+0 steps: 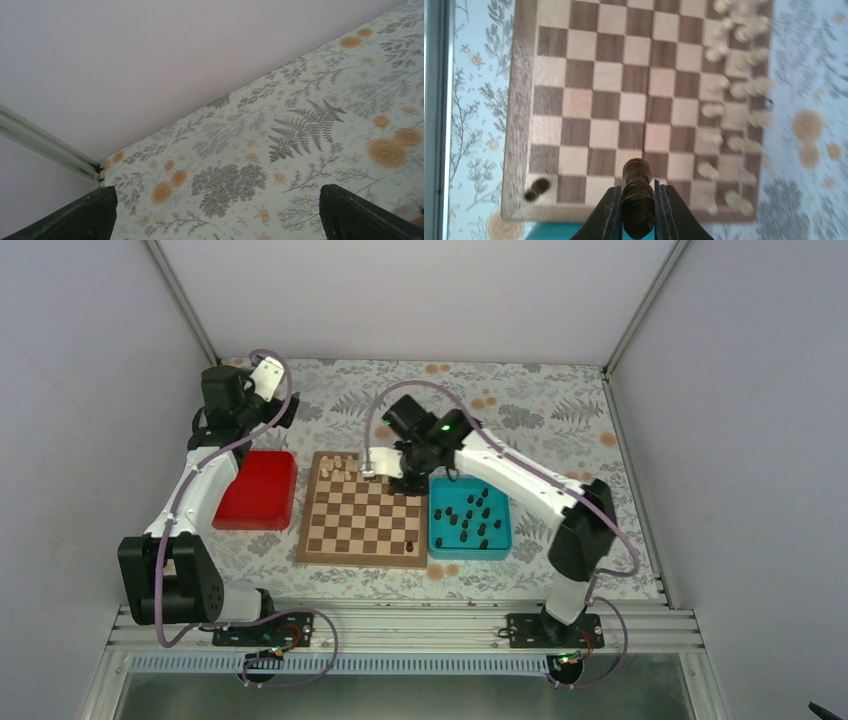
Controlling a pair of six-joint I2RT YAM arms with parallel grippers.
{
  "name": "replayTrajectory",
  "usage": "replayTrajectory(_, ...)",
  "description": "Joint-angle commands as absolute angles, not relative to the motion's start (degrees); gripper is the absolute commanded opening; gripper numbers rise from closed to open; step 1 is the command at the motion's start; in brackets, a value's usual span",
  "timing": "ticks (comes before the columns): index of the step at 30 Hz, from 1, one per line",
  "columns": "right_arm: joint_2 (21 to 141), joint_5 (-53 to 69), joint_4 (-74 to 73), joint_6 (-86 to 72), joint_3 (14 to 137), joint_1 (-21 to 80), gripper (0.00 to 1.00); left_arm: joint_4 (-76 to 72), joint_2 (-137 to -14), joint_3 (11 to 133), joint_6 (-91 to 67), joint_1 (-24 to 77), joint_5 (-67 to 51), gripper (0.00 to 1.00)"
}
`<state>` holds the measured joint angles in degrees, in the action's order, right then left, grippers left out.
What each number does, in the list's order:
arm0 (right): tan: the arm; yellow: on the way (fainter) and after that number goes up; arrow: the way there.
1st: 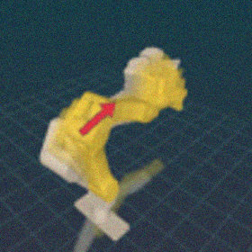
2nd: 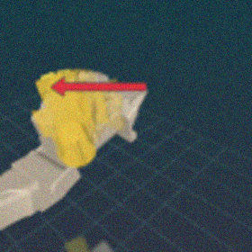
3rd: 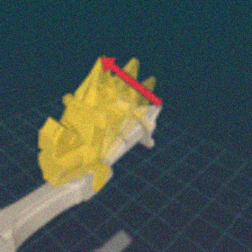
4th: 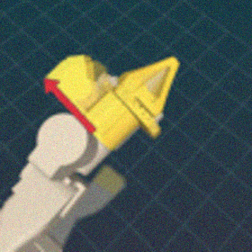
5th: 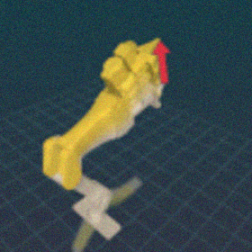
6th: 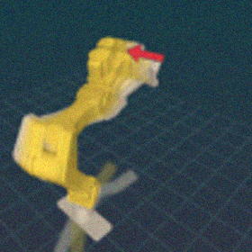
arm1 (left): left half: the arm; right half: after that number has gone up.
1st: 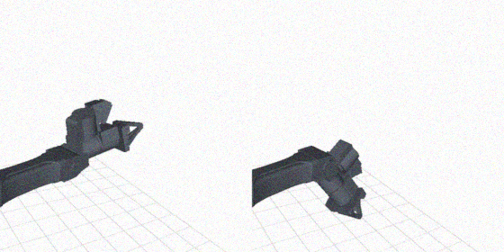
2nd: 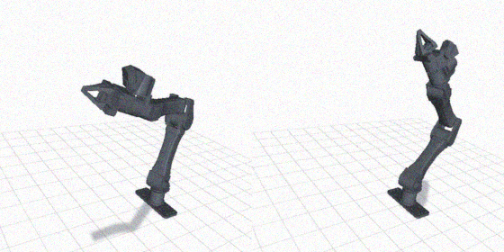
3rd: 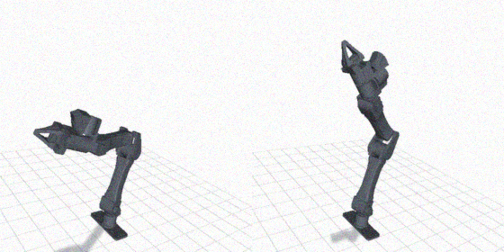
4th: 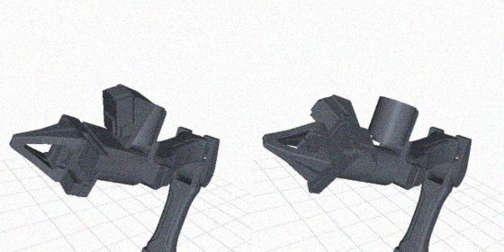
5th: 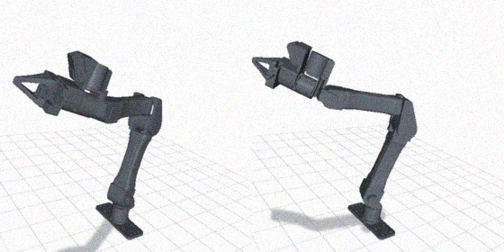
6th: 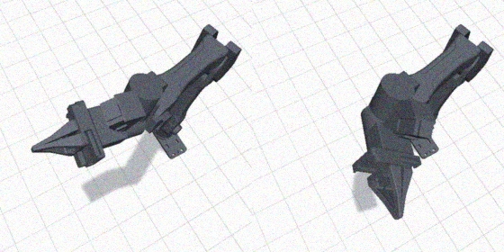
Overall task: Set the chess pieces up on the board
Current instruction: Place the chess piece on the chessboard.
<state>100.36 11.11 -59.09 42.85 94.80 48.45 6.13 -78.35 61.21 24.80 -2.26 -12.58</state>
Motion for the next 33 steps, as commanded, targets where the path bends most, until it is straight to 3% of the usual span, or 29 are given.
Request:
replayTrajectory(1,108.15,10.45,-62.33,44.34,100.75,53.35,0.07,6.61,-77.17,63.5,26.05,-4.48,-13.95,1.0)
replayTrajectory(12,121.81,10.83,-65.78,45.77,112.91,61.87,0.06,7.47,-76.24,63.36,27.39,-9.51,-18.1,1.0)
replayTrajectory(33,126.42,10.49,-65.45,44.21,111.53,65.39,0.07,6.05,-76.65,60.56,27.95,-12.83,-22.06,1.0)
